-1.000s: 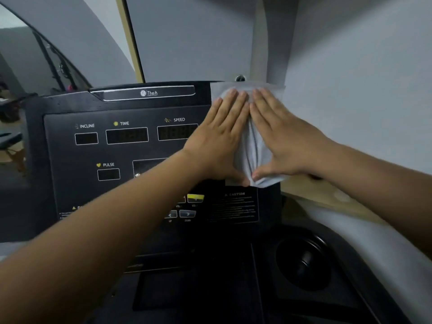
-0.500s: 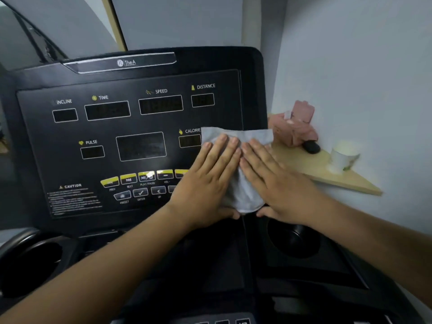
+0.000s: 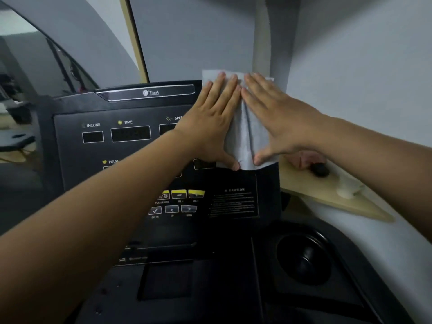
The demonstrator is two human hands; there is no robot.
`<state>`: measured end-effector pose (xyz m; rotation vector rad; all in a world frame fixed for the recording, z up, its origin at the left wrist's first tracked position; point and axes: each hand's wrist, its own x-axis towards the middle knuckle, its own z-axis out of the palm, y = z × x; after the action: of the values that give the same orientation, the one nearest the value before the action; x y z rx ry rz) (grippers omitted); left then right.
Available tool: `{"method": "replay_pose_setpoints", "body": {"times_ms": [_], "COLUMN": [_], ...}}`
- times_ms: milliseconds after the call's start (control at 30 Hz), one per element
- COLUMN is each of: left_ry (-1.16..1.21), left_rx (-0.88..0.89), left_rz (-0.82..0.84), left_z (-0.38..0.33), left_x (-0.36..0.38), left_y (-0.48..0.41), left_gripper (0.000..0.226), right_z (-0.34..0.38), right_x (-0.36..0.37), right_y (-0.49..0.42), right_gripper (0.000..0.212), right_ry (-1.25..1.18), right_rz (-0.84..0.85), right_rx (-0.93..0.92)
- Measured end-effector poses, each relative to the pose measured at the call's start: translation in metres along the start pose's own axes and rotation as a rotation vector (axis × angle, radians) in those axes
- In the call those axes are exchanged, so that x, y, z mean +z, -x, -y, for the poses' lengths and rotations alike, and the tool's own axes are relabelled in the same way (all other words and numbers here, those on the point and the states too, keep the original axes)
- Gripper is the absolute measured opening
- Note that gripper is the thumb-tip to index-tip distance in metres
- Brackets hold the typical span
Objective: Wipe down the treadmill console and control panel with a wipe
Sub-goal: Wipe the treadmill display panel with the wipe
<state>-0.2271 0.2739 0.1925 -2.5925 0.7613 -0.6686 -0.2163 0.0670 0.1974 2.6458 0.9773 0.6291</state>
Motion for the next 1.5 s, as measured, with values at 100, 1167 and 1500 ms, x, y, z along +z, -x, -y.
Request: {"method": "replay_pose_setpoints", "body": {"times_ms": [100,1167,1500], "left_ry": [-0.035,0.163,-0.003], "left_rx": [0.019,-0.038,-0.101], "left_rz": [0.021,-0.102,-0.025], "left_z": [-0.012,-0.084,-0.003], "left_x": [0.013,0.077,0.013], "left_y": [0.021,0.106,0.014], "left_gripper": [0.151,0.123,0.146], "right_z": [0.010,0.085,0.024], "right_x": [0.018,0.072,0.007], "right_y": [0.020,0.088,0.002], "right_gripper": [0.146,0.138,0.147], "right_ry": [0.043,0.069,0.090], "right_rz": [-0.012,0.066,0.009], "right_rx": [-0.037,-0.062,0.022]}}
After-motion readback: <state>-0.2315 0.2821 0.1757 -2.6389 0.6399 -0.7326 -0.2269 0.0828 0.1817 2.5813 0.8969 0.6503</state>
